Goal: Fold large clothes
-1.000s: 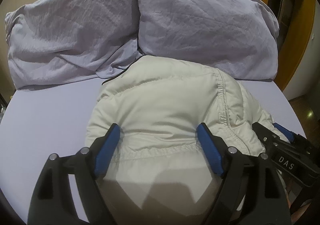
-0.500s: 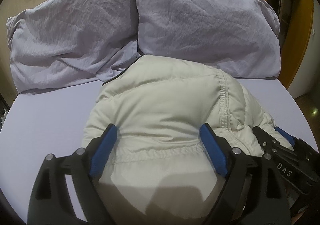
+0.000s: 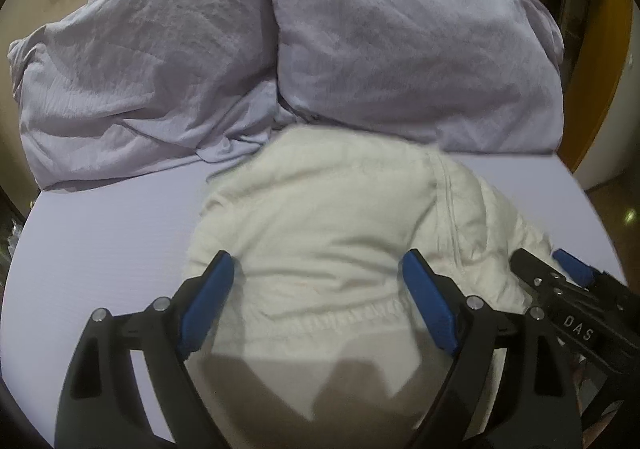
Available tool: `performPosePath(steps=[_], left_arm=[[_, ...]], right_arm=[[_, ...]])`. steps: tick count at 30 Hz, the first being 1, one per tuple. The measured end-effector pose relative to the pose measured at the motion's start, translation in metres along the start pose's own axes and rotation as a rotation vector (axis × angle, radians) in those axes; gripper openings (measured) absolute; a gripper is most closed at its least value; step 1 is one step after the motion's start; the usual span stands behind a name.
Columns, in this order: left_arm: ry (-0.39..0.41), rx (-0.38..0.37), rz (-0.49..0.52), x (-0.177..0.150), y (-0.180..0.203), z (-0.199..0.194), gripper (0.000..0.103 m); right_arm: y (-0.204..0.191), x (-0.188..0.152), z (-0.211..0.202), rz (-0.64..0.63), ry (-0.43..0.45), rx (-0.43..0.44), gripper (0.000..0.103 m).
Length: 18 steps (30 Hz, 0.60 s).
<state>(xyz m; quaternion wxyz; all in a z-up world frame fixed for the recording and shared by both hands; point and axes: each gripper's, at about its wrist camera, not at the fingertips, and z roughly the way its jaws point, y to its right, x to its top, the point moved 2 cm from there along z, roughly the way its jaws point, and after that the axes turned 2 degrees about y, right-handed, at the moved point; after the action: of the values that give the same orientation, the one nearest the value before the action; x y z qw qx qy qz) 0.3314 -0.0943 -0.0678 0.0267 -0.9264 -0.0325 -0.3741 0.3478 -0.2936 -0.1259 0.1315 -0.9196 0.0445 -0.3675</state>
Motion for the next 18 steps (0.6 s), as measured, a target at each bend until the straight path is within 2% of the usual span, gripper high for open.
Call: performPosePath(steps=[2, 5, 10, 12, 18], left_arm=[[0.025, -0.002, -0.020, 0.014, -0.007, -0.006, 0.086], [0.032, 0.008, -0.025, 0.029, -0.010, -0.004, 0.087], [-0.005, 0.036, -0.013, 0.029, -0.007, 0.018, 0.087], [0.003, 0.026, -0.028, 0.024, -0.008, 0.021, 0.091], [0.029, 0.016, -0.039, 0.015, -0.007, 0.027, 0.095]], right_arm=[[0.000, 0.013, -0.010, 0.009, 0.067, 0.006, 0.078], [-0.001, 0.026, -0.011, 0.009, 0.090, -0.005, 0.078], [-0.002, 0.023, 0.005, -0.002, 0.058, -0.035, 0.078], [0.000, 0.012, 0.015, -0.001, 0.032, -0.040, 0.078], [0.001, 0.004, 0.019, -0.001, 0.041, -0.040, 0.082]])
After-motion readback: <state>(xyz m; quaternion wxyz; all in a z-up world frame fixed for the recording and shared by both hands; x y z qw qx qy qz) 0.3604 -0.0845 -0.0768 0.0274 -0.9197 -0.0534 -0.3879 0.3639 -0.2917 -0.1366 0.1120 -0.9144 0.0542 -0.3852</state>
